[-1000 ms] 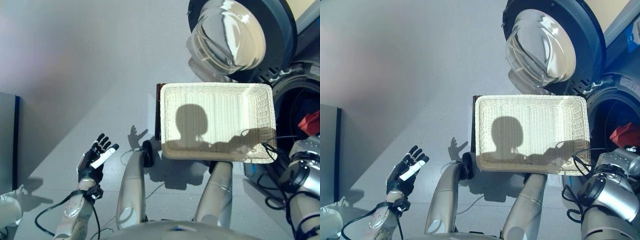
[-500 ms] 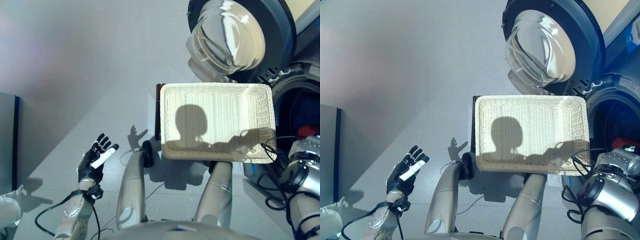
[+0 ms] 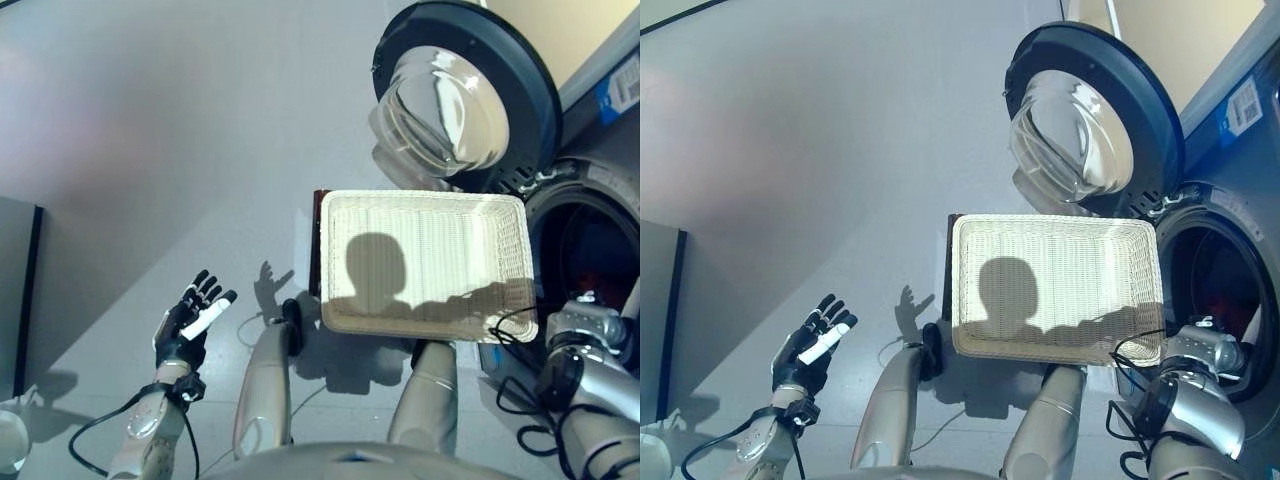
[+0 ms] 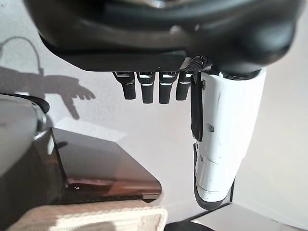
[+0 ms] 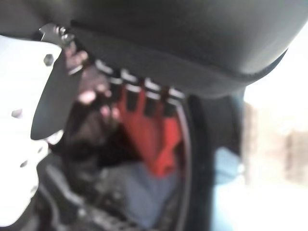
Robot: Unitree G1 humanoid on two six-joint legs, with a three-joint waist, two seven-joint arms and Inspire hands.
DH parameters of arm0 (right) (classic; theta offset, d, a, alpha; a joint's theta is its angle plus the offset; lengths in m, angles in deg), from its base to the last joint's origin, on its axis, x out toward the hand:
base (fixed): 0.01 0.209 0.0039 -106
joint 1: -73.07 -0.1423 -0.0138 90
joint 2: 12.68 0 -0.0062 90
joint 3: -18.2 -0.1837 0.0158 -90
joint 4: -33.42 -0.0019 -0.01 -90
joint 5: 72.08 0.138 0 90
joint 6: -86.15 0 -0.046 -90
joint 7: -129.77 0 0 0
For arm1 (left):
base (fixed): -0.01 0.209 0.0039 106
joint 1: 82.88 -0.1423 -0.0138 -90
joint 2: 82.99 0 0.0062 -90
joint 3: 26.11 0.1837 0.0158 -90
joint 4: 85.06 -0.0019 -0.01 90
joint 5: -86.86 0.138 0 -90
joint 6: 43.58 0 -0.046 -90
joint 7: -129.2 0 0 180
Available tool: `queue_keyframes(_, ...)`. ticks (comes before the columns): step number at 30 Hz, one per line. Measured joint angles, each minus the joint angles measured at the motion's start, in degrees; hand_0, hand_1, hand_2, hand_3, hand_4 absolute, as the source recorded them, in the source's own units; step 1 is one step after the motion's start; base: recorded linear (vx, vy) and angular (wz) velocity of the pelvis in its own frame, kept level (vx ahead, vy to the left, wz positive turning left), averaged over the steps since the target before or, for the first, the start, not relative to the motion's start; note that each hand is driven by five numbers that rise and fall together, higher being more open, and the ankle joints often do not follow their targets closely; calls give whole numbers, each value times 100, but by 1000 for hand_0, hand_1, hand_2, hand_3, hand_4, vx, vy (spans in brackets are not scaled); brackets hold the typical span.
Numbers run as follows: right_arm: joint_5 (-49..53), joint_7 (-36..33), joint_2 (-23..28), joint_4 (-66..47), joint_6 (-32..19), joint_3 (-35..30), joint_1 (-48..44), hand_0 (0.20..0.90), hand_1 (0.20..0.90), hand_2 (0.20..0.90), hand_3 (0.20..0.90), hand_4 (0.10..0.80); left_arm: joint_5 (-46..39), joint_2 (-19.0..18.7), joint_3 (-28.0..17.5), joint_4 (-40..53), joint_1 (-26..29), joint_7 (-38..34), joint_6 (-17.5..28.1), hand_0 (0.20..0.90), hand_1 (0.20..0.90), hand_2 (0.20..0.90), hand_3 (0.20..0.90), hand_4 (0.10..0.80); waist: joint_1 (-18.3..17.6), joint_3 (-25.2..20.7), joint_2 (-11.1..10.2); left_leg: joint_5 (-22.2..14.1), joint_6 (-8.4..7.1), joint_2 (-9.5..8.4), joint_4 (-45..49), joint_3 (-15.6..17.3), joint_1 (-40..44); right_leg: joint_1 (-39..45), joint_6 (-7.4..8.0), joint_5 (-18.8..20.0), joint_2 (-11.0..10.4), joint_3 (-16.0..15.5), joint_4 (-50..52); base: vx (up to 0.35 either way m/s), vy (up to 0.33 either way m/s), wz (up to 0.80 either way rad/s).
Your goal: Pick up the clothes and place them into the washing machine
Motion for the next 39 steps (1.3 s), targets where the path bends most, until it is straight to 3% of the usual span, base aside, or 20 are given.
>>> queue_keyframes(9, -15, -5, -1300, 119, -26, 106, 557, 900, 900, 900, 900, 800, -1, 39, -94, -388, -1, 95, -4, 900, 900, 900, 900, 800, 75, -405, -571, 208, 19, -75, -707, -83, 655, 1121, -40, 423, 25, -542, -1241, 95, -5, 9)
queue_keyframes(16, -492, 124, -1668, 129, 56, 825, 911, 900, 900, 900, 900, 800, 9, 258, -473, -541, -46, 34, -4, 900, 900, 900, 900, 800, 128, -445, -649, 365, -21, -130, -1270, -107, 1195, 1902, -64, 826, 108, -815, -2194, 95, -13, 3)
queue_keyframes(21, -1699, 236, -1831, 99, 409, 1751, 1258, 900, 900, 900, 900, 800, 102, 372, -522, -631, 22, -1, -4, 900, 900, 900, 900, 800, 106, -492, -785, 581, -83, -64, -1670, -97, 1561, 2323, -67, 1008, 272, -946, -2630, 58, -12, -1)
queue_keyframes(27, -3222, 688, -2116, -554, 749, 2818, 1877, 900, 900, 900, 900, 800, 372, 543, -539, -864, 183, 59, -9, 900, 900, 900, 900, 800, 35, -626, -1006, 652, -203, 143, -2056, 55, 2187, 2692, -119, 994, 469, -892, -2768, 74, -7, -16)
queue_keyframes(34, -3576, 1473, -2197, -1475, 744, 3205, 2941, 900, 900, 900, 900, 800, 792, 834, -772, -1334, 169, 161, -30, 900, 900, 900, 900, 800, -144, -1063, -1134, 785, -295, 246, -2734, 337, 3000, 3101, -160, 966, 570, -771, -3018, 84, 4, -17)
queue_keyframes(39, -3547, 1643, -2213, -1517, 750, 3255, 3397, 900, 900, 900, 900, 800, 1011, 1025, -759, -1511, 58, 238, -109, 900, 900, 900, 900, 800, -214, -1395, -1099, 1040, -368, 331, -3365, 500, 3527, 3292, -164, 966, 684, -756, -3136, 43, -10, -14)
